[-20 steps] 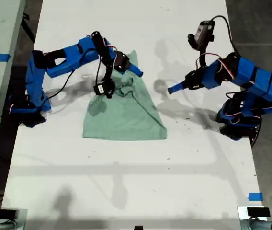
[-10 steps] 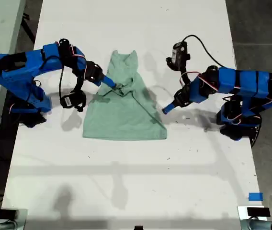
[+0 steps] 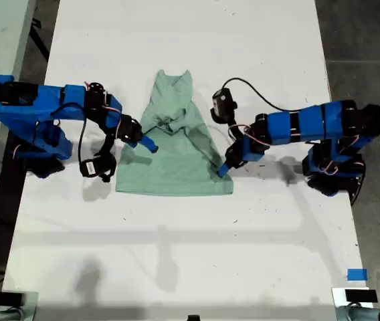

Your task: Fold tshirt

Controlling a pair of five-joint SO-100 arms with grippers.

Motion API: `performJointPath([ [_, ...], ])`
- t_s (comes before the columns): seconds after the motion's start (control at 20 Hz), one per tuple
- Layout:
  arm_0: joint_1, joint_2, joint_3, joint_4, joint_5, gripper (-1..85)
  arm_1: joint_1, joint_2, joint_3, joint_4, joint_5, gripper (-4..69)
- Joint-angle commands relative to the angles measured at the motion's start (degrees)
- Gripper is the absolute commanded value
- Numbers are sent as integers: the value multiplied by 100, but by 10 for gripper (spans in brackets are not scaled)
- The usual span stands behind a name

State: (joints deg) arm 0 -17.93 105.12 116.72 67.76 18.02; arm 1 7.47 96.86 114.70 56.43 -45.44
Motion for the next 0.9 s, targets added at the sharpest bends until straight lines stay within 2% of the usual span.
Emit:
performJointPath([
  [0.0,79,18,-132,-114,-79,260,-97,-220,-475,-308,79,249],
  [0.3,35,18,-105,-88,-44,258,0,-844,-598,-510,9,171],
  [0.45,-9,26,-105,-70,-44,257,44,-870,-580,-563,-26,20],
  [0.6,-35,44,-114,-53,-35,256,70,-800,-580,-492,-79,2],
  [0.7,-44,62,-123,-44,-35,255,105,-519,-633,-53,-141,2],
  [0.85,-26,62,-123,-35,-53,255,132,308,-1028,993,-264,2],
])
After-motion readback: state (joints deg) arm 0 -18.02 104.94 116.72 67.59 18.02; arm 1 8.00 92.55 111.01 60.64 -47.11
